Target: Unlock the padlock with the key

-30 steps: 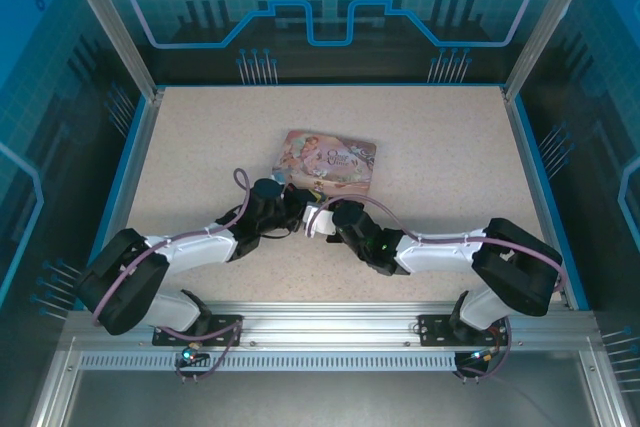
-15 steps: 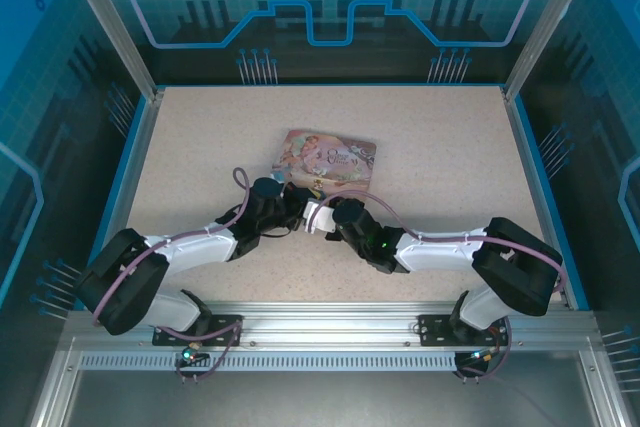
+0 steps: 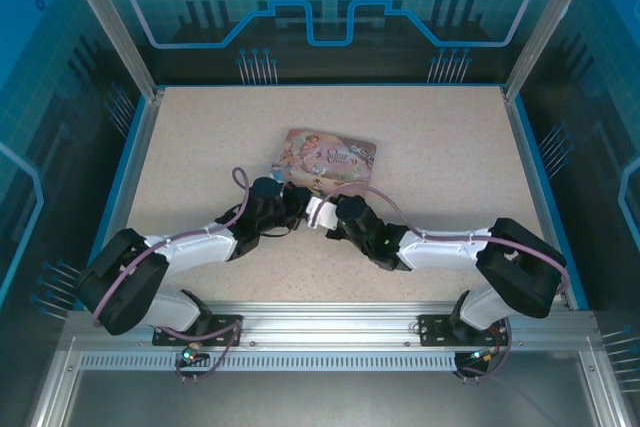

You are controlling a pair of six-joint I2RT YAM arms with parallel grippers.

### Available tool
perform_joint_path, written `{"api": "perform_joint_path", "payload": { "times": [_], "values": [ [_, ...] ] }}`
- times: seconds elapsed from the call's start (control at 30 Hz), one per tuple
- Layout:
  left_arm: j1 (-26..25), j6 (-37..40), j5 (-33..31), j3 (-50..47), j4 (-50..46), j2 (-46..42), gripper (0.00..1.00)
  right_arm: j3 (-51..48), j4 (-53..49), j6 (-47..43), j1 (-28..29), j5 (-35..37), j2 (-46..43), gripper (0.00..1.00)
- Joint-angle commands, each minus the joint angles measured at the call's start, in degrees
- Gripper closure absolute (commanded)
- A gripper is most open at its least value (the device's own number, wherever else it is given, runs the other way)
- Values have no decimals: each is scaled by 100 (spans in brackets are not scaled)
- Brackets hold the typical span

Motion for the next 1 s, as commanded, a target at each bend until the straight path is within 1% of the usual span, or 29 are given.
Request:
{"api": "perform_joint_path", "payload": {
  "times": [0.0,0.27,0.43,0.53,0.6,0.73,0.8,0.9,0.97],
  "values": [
    [-31,116,219,215,310,-115,100,163,-121,641,-162,-250,-186,100],
    [-49,108,208,205,352,-90,100,162,-408,1840,-421,-916,-286,100],
    [-48,119,145,155,381,-89,100,78,-480,1963,-427,-886,-270,100],
    [-48,146,53,46,367,-132,100,-47,-577,1901,-425,-853,-340,83],
    [-40,221,-35,-23,257,-176,100,-214,-633,1879,-421,-860,-498,70],
    [17,313,-137,-157,131,-220,100,-394,-1081,1937,-438,-747,-890,54],
    [37,381,-142,-193,42,-231,100,-496,-1271,2045,-476,-786,-1214,47],
    [33,489,-131,-211,-93,-219,100,-571,-1545,2508,-806,-1289,-1651,38],
    [31,501,-124,-253,-81,-175,100,-443,-1874,2931,-1167,-1859,-1754,35]
  ]
}}
